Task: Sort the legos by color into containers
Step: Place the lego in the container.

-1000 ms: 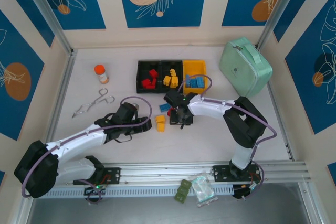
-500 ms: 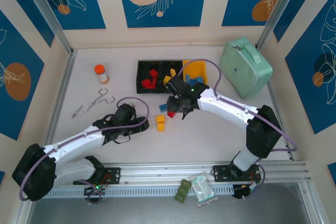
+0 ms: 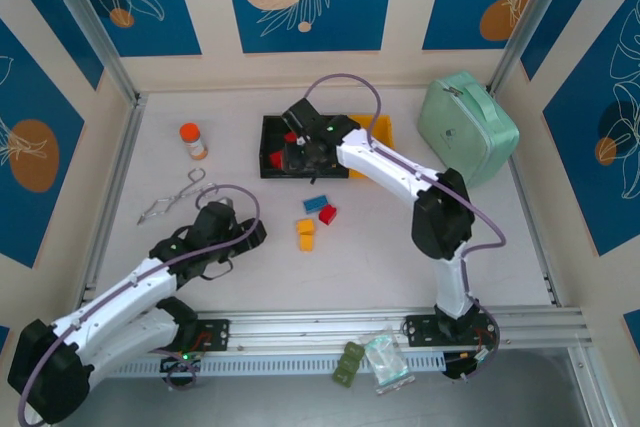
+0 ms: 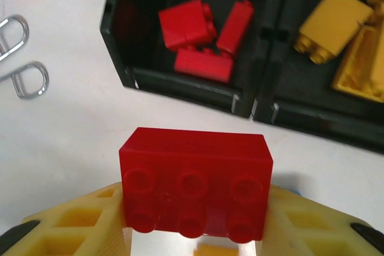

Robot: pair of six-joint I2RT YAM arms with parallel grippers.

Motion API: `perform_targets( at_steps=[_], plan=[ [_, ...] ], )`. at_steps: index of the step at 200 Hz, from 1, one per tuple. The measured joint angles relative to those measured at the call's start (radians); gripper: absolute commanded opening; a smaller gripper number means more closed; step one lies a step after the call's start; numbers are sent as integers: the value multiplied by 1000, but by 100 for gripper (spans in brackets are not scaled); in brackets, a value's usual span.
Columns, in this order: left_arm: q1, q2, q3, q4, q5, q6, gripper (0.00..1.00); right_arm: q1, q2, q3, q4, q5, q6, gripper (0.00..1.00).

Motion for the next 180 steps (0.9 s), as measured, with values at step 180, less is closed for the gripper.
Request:
perform_targets(
  at_steps=[180],
  plan=[
    [83,-28,37,-43,65,37,73,-93,572,781,-142,-130,-18,62]
  ],
)
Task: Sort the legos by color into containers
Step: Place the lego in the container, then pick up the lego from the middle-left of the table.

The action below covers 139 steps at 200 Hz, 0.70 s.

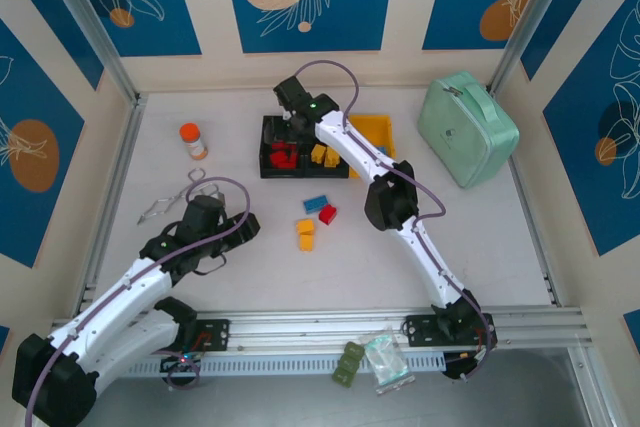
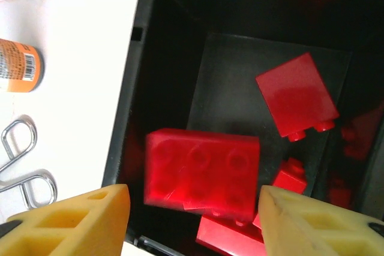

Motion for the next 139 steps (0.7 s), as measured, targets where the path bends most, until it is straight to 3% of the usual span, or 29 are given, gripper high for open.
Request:
perform_targets(
  at_steps=[58,139],
  plan=[
    [2,9,-2,1,11,-13,73,2,-34,-30,-7,8,-7,61],
    [2,100,-2,31,100,-4,68,47,-667,-780,214,26,-25,61]
  ],
)
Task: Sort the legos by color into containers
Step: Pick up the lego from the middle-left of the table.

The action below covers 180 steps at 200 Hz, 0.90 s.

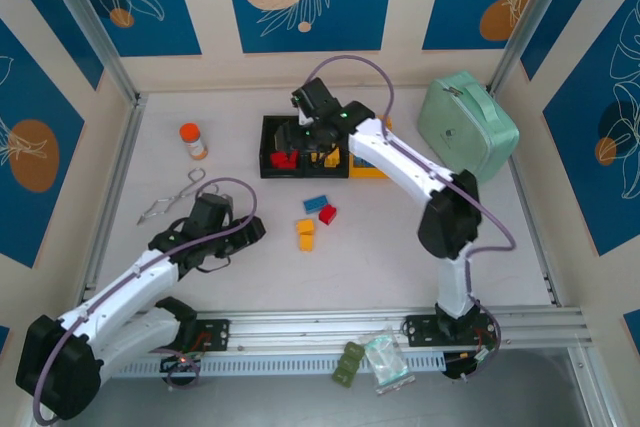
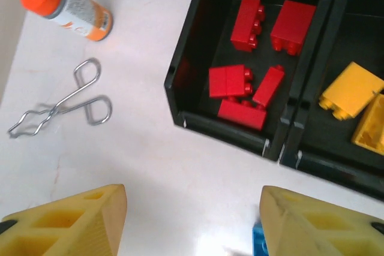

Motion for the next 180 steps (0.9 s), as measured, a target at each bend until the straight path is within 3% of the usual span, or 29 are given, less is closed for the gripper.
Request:
perform_targets(
  at_steps=[43,96,180],
  plan=[
    [-41,64,19,1,24,18,65,-3,-232,-334,95,1,16,61],
    [-187,190,117,13,11,34,61,-46,-518,-710,148,-30,63,62],
    [-393,537,391,-51,-128,98,66,-173,-1011,-1152,130,-86,178,64]
  ],
)
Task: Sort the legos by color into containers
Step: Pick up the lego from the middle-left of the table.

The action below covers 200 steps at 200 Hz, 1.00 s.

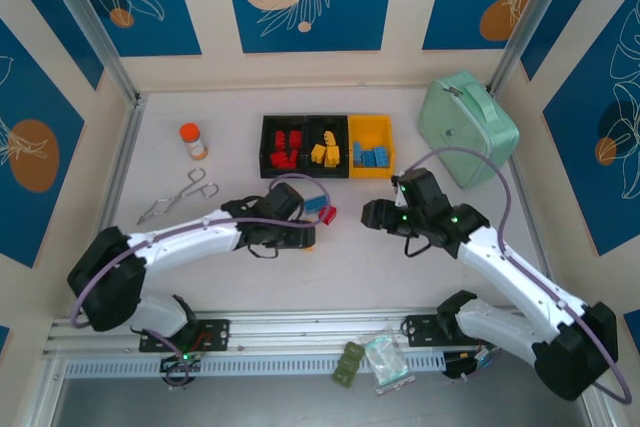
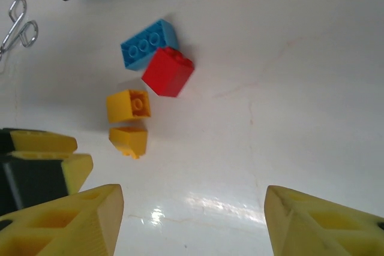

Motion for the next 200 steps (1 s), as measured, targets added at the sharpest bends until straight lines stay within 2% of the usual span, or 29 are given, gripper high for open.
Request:
perform_targets(
  at_steps=[45,83,95,126,148,200],
  plan=[
    [-59,175,123,-68,-111,16,65,-47,-130,-102,-32,-20,56,64],
    [-66,258,162,-103,-165,20,50,-55,-150,-120,-40,-38,76,64],
    [-66,271,174,-114,-174,26,46,-58,-150,-122,-40,-41,78,64],
    [-68,298,201,-121,-182,37,28,-72,-144,-122,-39,-48,78,64],
    [-68,298,207,-124,-182,43,23,-79,-127,-122,-32,-55,77,64],
    [-68,238,207,-167,-179,46,21,-79,-102,-122,-5,-78,77,63]
  ],
)
